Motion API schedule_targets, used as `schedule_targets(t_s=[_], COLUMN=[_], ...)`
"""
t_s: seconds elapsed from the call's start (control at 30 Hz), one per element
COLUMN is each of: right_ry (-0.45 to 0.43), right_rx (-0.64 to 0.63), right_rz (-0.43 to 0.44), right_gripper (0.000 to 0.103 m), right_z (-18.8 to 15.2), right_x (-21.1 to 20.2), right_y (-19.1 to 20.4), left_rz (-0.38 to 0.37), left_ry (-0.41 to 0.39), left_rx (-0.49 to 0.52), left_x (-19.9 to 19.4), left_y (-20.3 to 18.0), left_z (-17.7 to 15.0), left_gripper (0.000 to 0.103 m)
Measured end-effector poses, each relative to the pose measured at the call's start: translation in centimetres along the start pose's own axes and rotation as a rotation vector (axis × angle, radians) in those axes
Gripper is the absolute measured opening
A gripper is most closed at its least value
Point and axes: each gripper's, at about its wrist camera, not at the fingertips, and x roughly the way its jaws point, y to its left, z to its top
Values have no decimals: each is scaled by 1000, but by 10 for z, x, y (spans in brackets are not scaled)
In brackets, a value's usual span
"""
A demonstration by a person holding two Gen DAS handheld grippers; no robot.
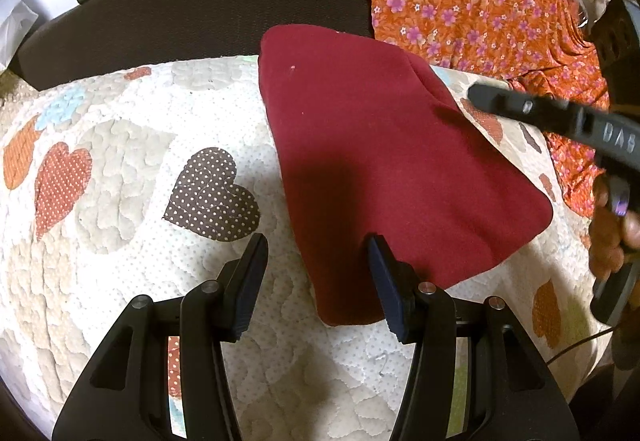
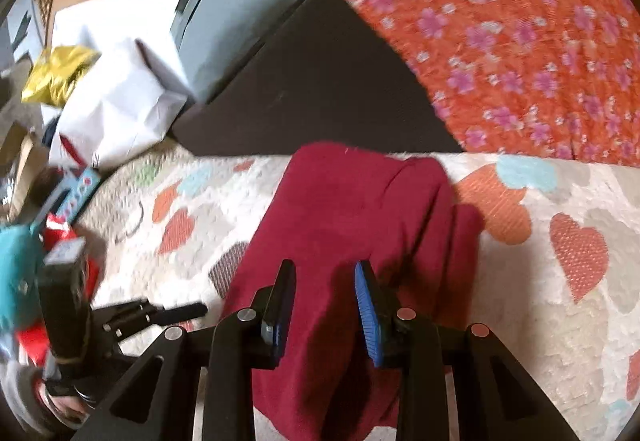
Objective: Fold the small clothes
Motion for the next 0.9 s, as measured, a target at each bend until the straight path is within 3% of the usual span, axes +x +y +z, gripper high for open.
schedule_targets(t_s=[0.17,0.5,0.67,0.7,0.73,0.77,0.83,0.9], right_ry=[115,64,59,65,66,57,9,-14], right_rx=[-39,108,145,160,149,114,7,-6], right_rz=[-135,-38,-67,-59,-50,-63,-125,-135], right_gripper=[28,31,38,37,24,18,15,15], right_z=[-21,-25,-19,-17,-14,-14,-12,-11], right_x=[37,20,23,27,30,27,14,8], right_y=[-9,-20,-21,-24,-22,-18,-1,2], left_rz=[4,24,14,12,12,13,13,13], left_ry=[-2,-11,-6,-6,-8,-9,-8,-7], left_rx=[-3,-49,-79,-75,-68,-62,-51,-44], left_x=[-1,-2,-1,-1,-2,-2,-2,-1], left_y=[2,14,14,12,11,10,7,7], left_z=[0,2,2,2,2,2,1,1], left_gripper=[52,52,52,52,52,52,52,52])
